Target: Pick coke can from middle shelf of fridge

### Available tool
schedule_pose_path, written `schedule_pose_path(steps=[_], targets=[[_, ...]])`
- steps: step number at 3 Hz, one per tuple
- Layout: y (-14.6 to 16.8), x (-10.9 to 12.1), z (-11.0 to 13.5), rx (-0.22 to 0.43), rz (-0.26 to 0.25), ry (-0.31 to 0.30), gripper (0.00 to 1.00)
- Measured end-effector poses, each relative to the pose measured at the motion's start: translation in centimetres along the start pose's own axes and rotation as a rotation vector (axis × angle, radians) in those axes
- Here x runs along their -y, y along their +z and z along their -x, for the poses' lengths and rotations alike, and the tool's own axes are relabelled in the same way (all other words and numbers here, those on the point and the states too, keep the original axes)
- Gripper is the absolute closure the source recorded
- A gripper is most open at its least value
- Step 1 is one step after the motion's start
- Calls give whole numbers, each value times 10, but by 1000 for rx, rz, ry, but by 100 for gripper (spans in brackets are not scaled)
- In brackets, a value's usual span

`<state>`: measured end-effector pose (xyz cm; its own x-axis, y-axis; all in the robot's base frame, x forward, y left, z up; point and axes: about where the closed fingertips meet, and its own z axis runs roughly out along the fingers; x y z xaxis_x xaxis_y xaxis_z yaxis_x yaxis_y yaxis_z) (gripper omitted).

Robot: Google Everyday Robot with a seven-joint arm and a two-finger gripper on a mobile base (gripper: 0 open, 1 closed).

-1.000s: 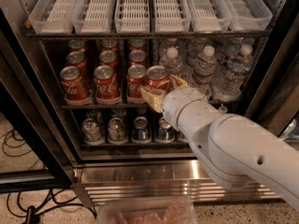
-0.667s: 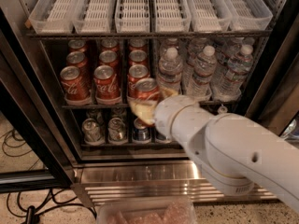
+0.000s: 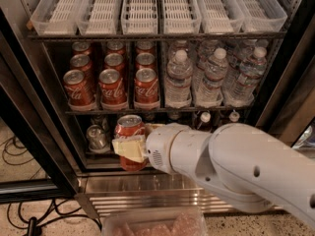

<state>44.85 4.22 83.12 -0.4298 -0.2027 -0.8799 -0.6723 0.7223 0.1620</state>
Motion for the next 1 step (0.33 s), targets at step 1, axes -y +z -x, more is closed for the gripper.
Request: schedule_pose_path(steps=[1], targets=[[1,-9,-3,-31,70,35,100]])
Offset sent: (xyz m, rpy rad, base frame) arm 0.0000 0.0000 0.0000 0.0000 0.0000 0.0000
